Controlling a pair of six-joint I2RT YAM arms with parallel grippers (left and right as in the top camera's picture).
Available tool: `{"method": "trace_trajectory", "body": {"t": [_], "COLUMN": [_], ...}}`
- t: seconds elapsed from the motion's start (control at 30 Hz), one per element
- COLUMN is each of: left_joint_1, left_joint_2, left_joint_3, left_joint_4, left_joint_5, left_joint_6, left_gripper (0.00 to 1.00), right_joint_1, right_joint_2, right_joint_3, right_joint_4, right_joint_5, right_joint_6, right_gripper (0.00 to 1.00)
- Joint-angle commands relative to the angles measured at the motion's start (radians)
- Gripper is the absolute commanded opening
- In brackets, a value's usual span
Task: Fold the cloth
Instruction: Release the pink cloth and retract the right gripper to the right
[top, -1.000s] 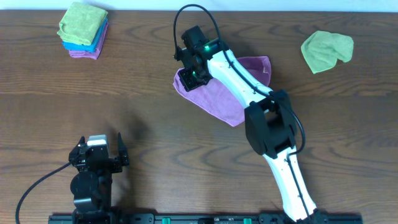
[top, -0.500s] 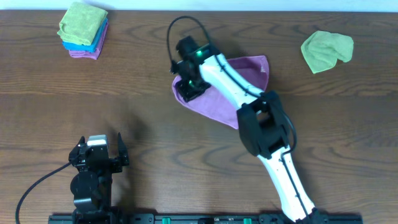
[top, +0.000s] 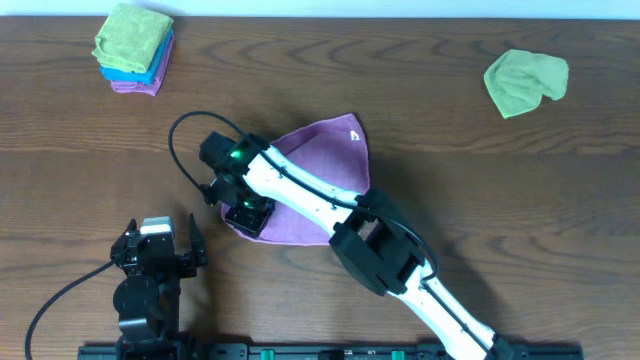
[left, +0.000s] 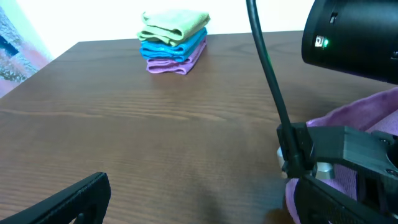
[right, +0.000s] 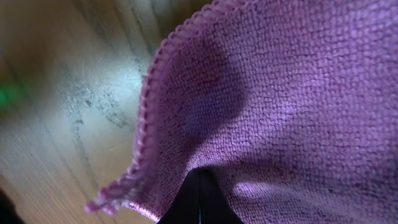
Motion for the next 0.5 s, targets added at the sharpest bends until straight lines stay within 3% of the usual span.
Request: {"method": "trace_trajectory", "body": {"t": [0.0, 0.3, 0.47], "left_joint_1": [-0.005, -0.005, -0.005], "left_joint_2": [-0.006, -0.006, -0.006], "left_joint_3": [-0.023, -0.023, -0.023], "left_joint_4": [-0.01, -0.01, -0.01], "left_joint_5": [-0.014, -0.014, -0.014], "left_joint_6": [-0.005, -0.005, -0.005], "left_gripper": [0.95, 0.95, 0.95], "right_joint_1": [-0.024, -0.173, -0.236], "right_joint_2": [-0.002, -0.29, -0.435], "right_joint_3": [-0.005, -0.005, -0.005], "right_joint_4": [0.003, 0.1, -0.039], "right_joint_5": [0.044, 0.24, 0.217], "right_joint_6": [0.021, 0.081, 0.096], "right_gripper": [0.02, 0.02, 0.01]}}
